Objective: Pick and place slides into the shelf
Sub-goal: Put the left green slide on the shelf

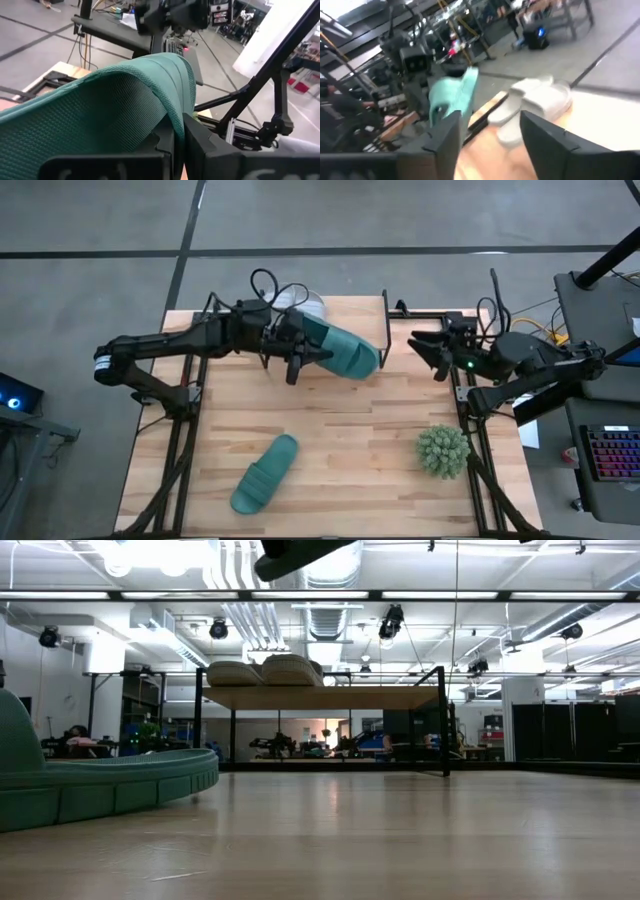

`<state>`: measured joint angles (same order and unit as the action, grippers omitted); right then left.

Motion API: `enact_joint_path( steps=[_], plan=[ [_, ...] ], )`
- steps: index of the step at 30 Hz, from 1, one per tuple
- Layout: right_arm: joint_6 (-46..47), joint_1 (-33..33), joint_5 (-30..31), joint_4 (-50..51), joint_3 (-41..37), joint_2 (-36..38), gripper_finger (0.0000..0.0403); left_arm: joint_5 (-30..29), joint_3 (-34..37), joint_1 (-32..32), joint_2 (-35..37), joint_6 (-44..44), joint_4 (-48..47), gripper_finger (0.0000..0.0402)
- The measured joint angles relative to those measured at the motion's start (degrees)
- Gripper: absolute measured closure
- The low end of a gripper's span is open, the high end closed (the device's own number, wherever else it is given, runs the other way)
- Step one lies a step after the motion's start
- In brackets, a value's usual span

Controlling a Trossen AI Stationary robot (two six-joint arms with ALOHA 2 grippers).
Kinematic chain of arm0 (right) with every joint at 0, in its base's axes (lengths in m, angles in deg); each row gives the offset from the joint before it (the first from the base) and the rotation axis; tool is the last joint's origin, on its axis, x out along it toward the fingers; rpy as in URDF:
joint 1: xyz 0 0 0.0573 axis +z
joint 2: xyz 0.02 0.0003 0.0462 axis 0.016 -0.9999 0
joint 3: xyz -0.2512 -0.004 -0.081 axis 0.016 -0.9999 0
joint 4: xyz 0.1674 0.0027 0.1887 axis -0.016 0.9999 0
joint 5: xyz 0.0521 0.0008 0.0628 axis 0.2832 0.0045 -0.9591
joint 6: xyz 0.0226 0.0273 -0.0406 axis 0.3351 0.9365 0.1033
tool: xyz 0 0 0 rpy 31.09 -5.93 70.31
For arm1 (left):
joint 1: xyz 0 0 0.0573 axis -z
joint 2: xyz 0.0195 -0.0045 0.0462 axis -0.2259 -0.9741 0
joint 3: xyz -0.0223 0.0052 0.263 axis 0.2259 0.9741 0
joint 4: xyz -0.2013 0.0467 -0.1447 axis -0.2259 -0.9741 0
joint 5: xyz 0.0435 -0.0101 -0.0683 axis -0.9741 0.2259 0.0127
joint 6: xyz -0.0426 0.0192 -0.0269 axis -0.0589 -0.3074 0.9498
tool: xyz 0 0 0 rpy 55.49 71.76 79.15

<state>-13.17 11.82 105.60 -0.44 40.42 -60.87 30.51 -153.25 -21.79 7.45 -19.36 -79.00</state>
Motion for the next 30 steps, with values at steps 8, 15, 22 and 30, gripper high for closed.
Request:
enact_joint_path(
  steps=[8,15,22,30],
  plan=[
    [12.06,0.00,-7.62,2.69,0.65,-2.66,0.0123,-0.75,-2.00,0.00,-0.02,-1.73,-1.12,0.0401],
    [15.77,-0.73,-11.67,2.68,0.65,-4.07,0.0098,-0.76,-1.67,0.10,-0.07,-4.23,-4.40,0.0401],
    [19.25,-4.75,-17.65,2.26,0.65,-6.42,0.0100,-0.72,-1.67,0.13,-0.07,-4.38,-4.75,0.0402],
    [16.84,-8.26,-22.69,-3.20,0.65,-10.12,0.0106,-0.65,-1.65,0.15,-0.07,-4.39,-4.66,0.0402]
  ],
)
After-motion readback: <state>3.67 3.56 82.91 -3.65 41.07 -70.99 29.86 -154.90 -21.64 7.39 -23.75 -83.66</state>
